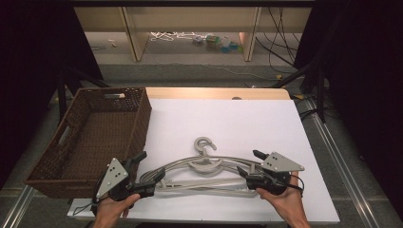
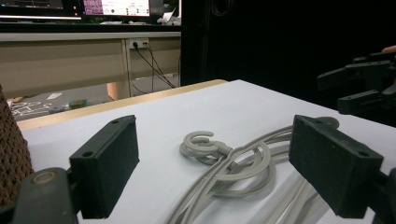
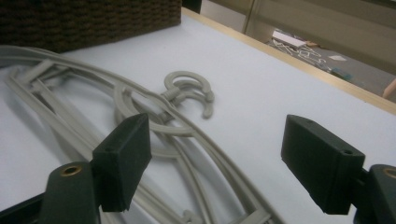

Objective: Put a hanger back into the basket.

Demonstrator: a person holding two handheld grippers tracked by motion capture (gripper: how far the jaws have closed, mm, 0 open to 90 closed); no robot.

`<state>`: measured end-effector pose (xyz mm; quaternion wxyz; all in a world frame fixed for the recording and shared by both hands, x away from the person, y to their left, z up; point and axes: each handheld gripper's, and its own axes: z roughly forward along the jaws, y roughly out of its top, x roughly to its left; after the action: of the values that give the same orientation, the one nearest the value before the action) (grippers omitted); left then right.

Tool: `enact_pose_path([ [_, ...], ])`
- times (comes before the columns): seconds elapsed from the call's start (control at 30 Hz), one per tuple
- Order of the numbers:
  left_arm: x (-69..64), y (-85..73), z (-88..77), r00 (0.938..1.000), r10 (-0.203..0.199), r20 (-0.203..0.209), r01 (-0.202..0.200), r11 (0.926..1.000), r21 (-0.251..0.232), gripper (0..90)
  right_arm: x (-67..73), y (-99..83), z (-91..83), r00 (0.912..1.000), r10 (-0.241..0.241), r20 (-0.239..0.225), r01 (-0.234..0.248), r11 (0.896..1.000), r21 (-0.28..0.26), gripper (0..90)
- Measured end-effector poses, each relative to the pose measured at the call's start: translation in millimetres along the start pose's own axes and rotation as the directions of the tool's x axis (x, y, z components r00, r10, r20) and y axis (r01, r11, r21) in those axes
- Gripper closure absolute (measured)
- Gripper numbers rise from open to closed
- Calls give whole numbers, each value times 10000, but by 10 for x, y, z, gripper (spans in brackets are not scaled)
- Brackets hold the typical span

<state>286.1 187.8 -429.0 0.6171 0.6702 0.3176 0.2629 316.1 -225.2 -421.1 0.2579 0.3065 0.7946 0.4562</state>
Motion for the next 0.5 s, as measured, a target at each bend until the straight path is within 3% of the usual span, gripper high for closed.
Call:
enact_pose_path([
  [0.13, 5, 1, 1, 10000, 27, 3, -27, 10000, -6, 158, -54, 59, 63, 9996, -294, -13, 294, 9993, 251, 261],
  [0.17, 9, 0, 4, 10000, 89, 17, -89, 10000, 12, 158, -97, 104, 100, 9984, -526, -183, 537, 9964, 651, 270],
  [0.2, 6, 1, 4, 10000, 62, 17, -62, 10000, 22, 158, -113, 113, 122, 9979, -638, -147, 646, 9960, 623, 271],
  [0.3, -2, -2, 12, 10000, 9, 29, -9, 10000, 15, 158, -168, 143, 203, 9932, -953, -674, 1026, 9882, 1138, 319],
  [0.43, -7, -4, 14, 10000, -75, 12, 75, 10000, 39, 158, -203, 162, 339, 9842, -1559, -839, 1694, 9671, 1900, 346],
  [0.5, 0, -6, 17, 10000, -41, 25, 41, 10000, 87, 158, -207, 167, 422, 9776, -1795, -1100, 2012, 9502, 2378, 371],
])
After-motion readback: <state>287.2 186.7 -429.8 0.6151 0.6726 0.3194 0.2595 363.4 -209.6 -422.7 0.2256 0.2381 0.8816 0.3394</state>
